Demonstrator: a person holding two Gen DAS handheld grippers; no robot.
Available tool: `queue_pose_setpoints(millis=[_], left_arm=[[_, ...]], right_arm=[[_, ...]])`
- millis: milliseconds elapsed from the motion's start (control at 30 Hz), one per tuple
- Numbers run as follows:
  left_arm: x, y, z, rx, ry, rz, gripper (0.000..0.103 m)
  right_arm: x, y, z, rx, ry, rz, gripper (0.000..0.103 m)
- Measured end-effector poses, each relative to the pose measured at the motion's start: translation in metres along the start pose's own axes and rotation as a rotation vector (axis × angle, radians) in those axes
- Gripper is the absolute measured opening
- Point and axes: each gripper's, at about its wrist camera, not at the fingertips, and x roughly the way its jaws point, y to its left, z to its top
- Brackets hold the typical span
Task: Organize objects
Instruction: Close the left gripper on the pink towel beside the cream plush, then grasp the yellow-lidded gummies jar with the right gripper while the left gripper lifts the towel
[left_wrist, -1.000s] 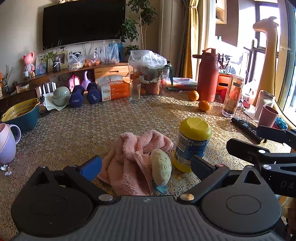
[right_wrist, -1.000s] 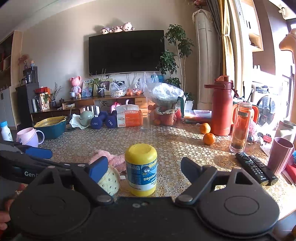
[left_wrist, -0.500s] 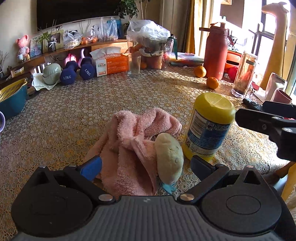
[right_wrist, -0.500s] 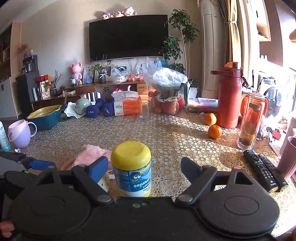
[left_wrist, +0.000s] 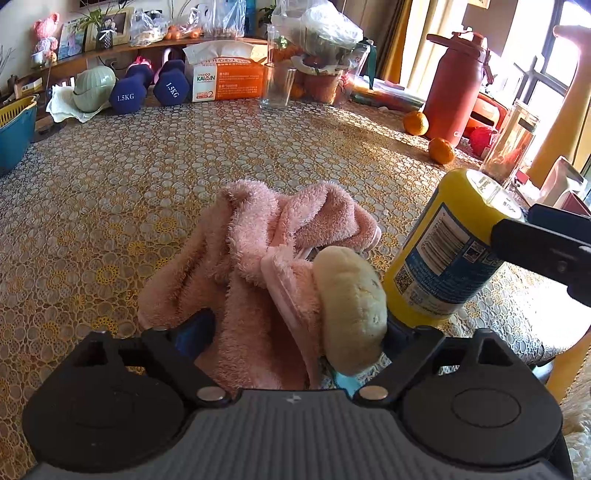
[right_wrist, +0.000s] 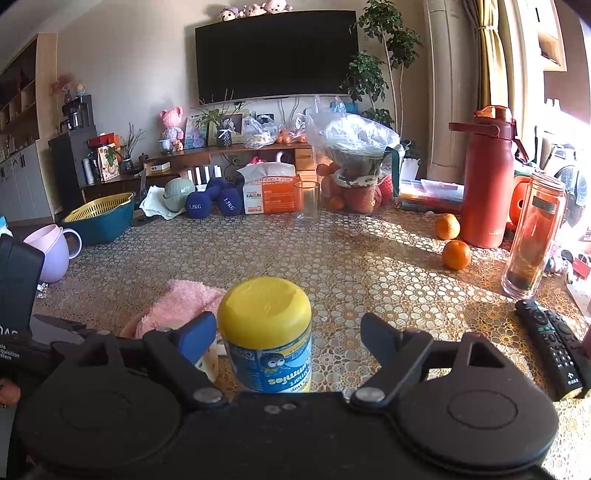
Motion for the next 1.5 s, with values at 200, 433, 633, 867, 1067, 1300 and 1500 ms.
queue_pose_setpoints(millis=[200,433,633,867,1067,1300,1500], left_arm=[[-0.004,-0.011,0.001,0.038,-0.011,-0.037,0.044],[-0.013,-0.019,0.001,0.083,-0.033,-0.009,0.035],[-0.027,-0.028,0.003,0.121,-0.067,-0.023,0.035],[-0.038,-0.041,0.004,0.149,-0.081,-0.035,0.035],[-0.058,-0.060,0.012,0.194,-0.119,-0.110,0.035],[-0.049,-0.090,0.020,0.262,-0.083,-0.176,0.034],[-0.025,-0.093,0.019,0.257,-0.050,-0.214,0.034]], right_arm=[[0.013,0.007,0.012,-0.074,0.022,0.034,0.084],[0.027,0.008,0.023,-0.108,0.079,0.060,0.083],[0.032,0.005,0.025,-0.092,0.105,0.074,0.079],[0.038,-0.001,0.031,-0.074,0.146,0.107,0.062],[0.043,-0.025,0.036,0.091,0.168,0.111,0.062],[0.047,-0.049,0.036,0.269,0.189,0.099,0.062],[0.045,-0.070,0.029,0.398,0.181,0.105,0.062]])
